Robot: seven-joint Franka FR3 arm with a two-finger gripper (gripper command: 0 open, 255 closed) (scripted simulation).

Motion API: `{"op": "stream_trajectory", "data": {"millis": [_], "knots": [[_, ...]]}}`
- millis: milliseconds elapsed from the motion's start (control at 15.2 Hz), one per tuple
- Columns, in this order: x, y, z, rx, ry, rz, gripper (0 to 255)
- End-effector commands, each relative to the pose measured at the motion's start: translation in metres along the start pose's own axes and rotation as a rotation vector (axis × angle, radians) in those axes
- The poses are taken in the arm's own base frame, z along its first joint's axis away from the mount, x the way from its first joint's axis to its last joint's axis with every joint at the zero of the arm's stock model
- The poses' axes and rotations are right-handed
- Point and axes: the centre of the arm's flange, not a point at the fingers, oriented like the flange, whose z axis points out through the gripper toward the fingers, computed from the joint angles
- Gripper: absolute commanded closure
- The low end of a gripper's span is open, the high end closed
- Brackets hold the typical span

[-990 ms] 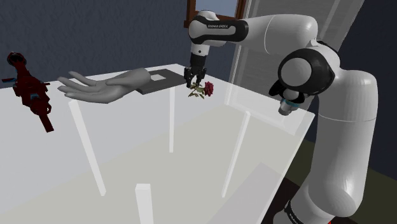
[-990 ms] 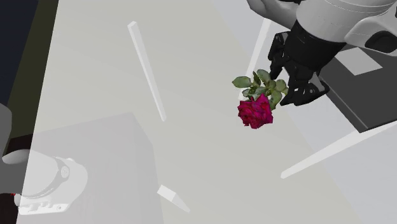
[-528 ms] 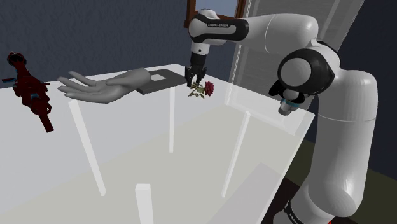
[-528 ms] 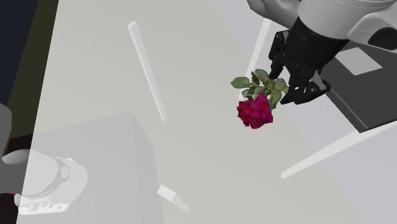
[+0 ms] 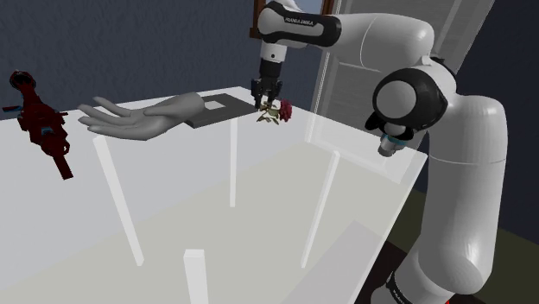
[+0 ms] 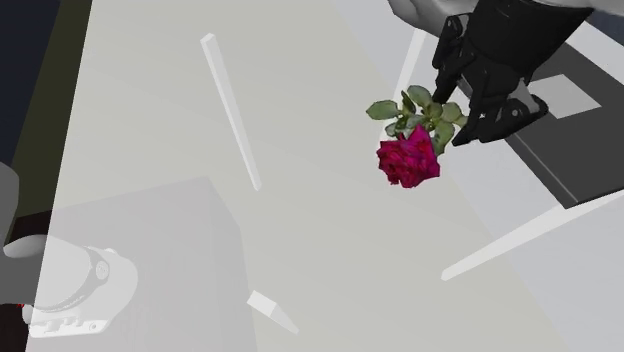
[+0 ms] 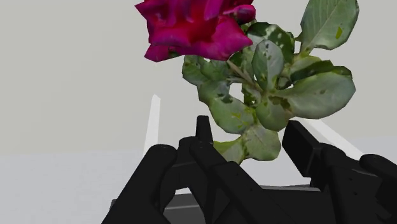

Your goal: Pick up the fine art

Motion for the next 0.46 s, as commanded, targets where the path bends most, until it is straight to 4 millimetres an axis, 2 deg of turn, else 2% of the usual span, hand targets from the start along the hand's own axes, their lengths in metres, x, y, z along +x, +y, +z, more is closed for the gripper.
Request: {"op": "stream_trajectory", "data": {"millis": [0, 264, 396], "knots": [[0.001, -0.001, -0.01, 0.0, 0.0, 0.0, 255], [0.002, -0.003, -0.031, 0.0, 0.0, 0.0, 255], [0.002, -0.003, -0.032, 0.0, 0.0, 0.0, 255]]}}
